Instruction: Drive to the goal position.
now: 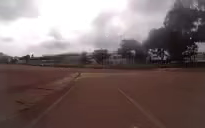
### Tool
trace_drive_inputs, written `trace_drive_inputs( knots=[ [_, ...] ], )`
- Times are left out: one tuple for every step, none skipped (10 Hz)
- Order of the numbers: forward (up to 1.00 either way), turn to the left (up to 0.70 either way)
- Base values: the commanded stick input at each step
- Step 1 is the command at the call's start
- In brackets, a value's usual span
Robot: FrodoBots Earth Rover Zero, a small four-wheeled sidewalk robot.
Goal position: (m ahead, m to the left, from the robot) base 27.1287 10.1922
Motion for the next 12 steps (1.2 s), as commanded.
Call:
trace_drive_inputs(
  knots=[
    [1.0,0.0],
    [1.0,0.0],
    [1.0,0.0],
    [1.0,0.0],
    [1.0,0.0],
    [1.0,0.0],
    [1.0,0.0],
    [1.0,0.0],
    [1.0,0.0],
    [1.0,0.0],
    [1.0,0.0],
    [1.0,0.0]
  ],
)
